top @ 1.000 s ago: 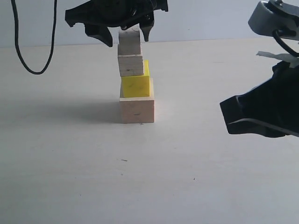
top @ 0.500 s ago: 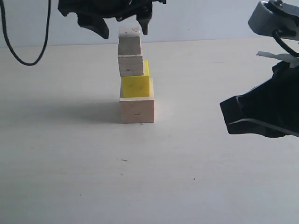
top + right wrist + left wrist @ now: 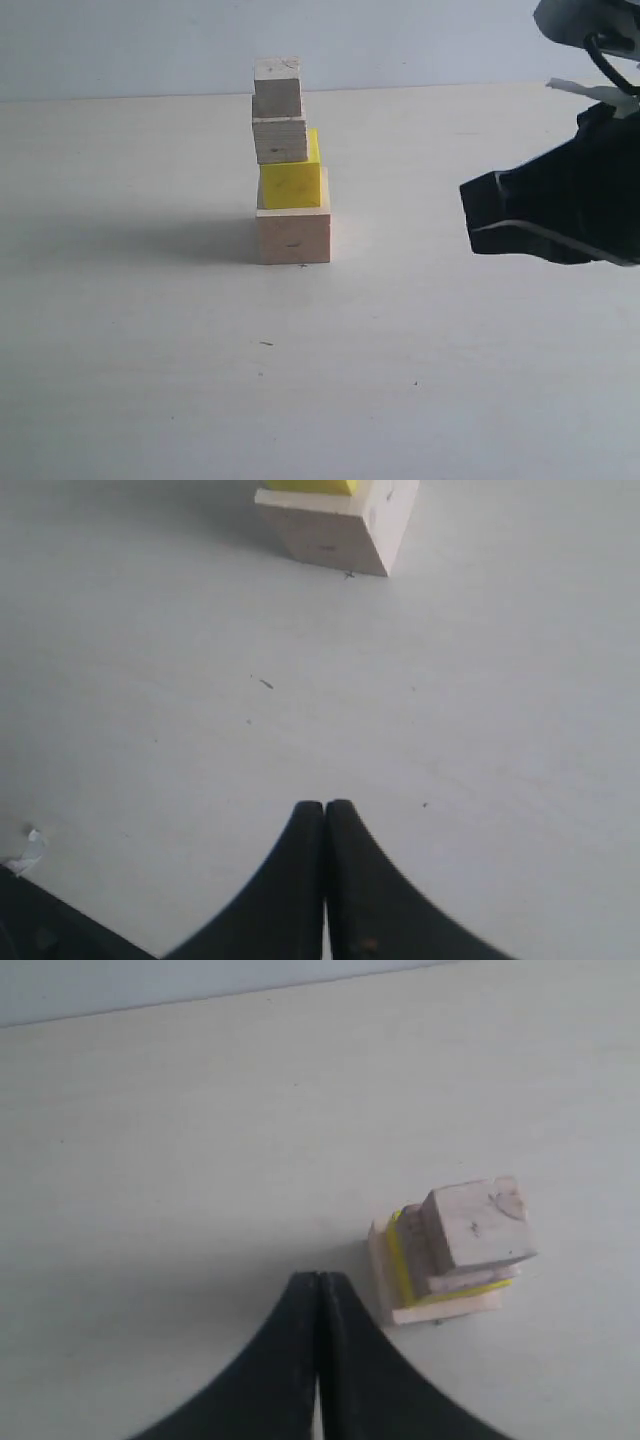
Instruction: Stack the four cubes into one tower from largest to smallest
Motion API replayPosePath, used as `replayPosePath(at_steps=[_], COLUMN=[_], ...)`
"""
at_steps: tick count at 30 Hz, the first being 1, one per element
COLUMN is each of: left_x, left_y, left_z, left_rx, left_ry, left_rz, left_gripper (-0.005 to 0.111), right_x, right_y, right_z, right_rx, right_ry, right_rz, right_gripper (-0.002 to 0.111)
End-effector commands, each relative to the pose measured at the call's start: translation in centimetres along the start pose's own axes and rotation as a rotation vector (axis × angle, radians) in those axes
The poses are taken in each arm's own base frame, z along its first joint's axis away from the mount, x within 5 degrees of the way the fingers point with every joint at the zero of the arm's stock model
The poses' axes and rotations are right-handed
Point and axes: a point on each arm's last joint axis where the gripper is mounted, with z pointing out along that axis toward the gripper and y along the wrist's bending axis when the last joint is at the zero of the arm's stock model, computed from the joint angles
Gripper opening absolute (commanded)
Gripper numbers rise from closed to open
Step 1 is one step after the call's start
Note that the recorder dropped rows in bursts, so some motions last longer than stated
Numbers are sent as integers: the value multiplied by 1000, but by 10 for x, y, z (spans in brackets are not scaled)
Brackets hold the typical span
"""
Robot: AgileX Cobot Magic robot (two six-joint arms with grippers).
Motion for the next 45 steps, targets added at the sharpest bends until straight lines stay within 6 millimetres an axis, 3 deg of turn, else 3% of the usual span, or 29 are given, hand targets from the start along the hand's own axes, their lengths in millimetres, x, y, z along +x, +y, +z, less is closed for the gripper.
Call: replayPosePath(at_steps=[1, 7, 14, 19, 23, 29, 36, 40, 45], left_x=[19, 57, 63, 61, 61, 59, 40, 34, 25], left_y=[7, 28, 30, 29, 29, 27, 14, 8, 33], left_z=[23, 67, 72, 73, 73, 74, 77, 73, 67], left_rx=[-106, -174, -183, -172, -167, -150, -14, 59, 25], left_ry=[64, 265, 283, 269, 267, 237, 23, -61, -93], left_rz=[92, 87, 94, 93, 91, 87, 102, 228, 206], left_gripper=[0, 0, 0, 0, 0, 0, 0, 0, 0], right_x=[-7, -24, -37, -51, -77, -105, -106, -100, -93], right_y=[-2, -13, -14, -12, -6, 4, -24, -47, -68], right_z=[0, 31, 50, 42, 23, -8, -19, -15, -12], right_rx=[19, 148, 158, 207, 274, 329, 590, 660, 695], right_ry=[-87, -136, -182, -238, -356, -472, -448, -396, -358], right_rz=[-26, -11, -75, -183, -308, -319, -227, -168, -96], right_gripper=[0, 0, 0, 0, 0, 0, 0, 0, 0])
